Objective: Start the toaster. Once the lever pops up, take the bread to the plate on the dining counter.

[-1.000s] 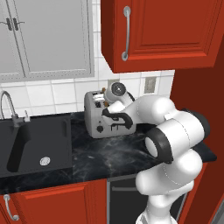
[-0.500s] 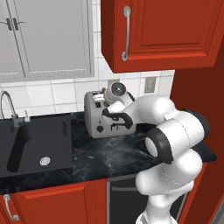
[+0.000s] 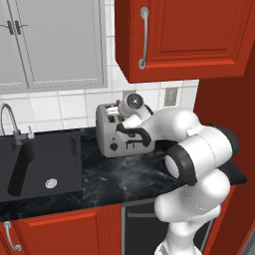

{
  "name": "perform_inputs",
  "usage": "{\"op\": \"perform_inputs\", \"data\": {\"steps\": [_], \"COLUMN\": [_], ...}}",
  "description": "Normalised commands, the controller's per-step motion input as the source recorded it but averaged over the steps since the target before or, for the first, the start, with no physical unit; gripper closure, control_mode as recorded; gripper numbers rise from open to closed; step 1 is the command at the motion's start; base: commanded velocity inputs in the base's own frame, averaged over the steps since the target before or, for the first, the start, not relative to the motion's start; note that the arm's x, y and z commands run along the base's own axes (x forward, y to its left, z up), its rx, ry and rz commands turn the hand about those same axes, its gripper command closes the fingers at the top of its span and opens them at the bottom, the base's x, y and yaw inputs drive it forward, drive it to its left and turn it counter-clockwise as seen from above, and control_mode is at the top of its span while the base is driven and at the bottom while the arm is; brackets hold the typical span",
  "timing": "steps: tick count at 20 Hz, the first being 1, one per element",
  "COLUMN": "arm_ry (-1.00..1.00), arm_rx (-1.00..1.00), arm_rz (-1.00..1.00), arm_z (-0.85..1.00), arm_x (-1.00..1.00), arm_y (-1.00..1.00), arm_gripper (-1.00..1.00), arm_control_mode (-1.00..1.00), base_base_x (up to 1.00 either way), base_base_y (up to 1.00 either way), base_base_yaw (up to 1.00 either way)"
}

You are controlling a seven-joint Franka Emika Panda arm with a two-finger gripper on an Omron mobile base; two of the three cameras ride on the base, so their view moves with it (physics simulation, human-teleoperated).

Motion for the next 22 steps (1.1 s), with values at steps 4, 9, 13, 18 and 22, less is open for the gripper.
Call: {"op": "perform_inputs", "data": {"steps": [4, 9, 13, 18, 22], "arm_ry": [0.0, 0.0, 0.02, 0.05, 0.03], "arm_rx": [0.0, 0.0, 0.0, 0.0, 0.0], "arm_rz": [0.0, 0.0, 0.0, 0.0, 0.0], "arm_z": [-0.05, -0.08, -0.06, -0.02, 0.0], "arm_x": [0.18, 0.21, 0.05, 0.0, 0.02], "arm_y": [0.0, 0.0, 0.0, 0.0, 0.0], "arm_gripper": [-1.0, -1.0, -1.0, -1.0, -1.0], "arm_control_mode": [-1.0, -1.0, -1.0, -1.0, -1.0], "base_base_x": [0.0, 0.0, 0.0, 0.0, 0.0], "base_base_y": [0.0, 0.0, 0.0, 0.0, 0.0], "base_base_yaw": [0.0, 0.0, 0.0, 0.0, 0.0]}}
